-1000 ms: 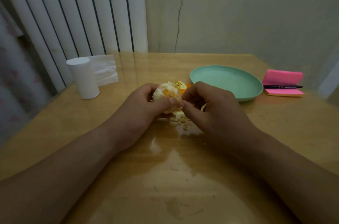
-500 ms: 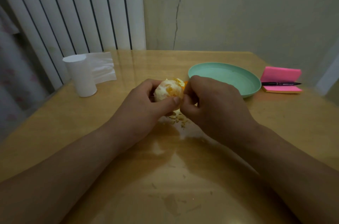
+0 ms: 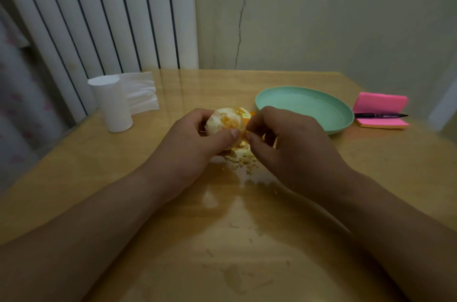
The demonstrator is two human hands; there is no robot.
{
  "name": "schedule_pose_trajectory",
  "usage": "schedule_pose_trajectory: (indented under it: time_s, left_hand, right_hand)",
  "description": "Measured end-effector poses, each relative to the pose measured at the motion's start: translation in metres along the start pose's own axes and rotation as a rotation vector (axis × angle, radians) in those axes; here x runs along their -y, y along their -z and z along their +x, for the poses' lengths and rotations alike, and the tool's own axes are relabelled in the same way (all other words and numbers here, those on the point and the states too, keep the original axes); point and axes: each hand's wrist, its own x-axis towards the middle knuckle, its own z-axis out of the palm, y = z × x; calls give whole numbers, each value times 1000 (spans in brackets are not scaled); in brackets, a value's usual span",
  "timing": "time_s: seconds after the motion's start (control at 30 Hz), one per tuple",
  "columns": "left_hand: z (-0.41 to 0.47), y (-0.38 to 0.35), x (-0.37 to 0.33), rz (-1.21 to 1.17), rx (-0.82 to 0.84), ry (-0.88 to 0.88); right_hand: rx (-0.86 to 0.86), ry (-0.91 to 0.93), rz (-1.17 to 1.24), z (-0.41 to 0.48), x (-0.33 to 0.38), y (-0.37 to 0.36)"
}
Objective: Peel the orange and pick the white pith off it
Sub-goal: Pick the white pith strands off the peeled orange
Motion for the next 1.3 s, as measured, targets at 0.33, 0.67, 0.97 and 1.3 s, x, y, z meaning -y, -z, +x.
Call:
schedule_pose_trajectory:
  time_s: [0.33, 0.67, 0.97, 1.3]
  left_hand:
    - [-3, -4, -1, 236, -85, -44]
    - [-5, -6, -3, 238, -23, -57]
    - [-2, -1, 1, 155, 55, -113]
    - [11, 9, 9, -336, 305, 43]
  right_hand:
    - [108, 110, -311, 7, 11, 6]
    - [-34, 52, -157, 4, 13, 0]
    - [-27, -225, 234, 0, 15, -1]
    - [45, -406, 782, 2, 5, 2]
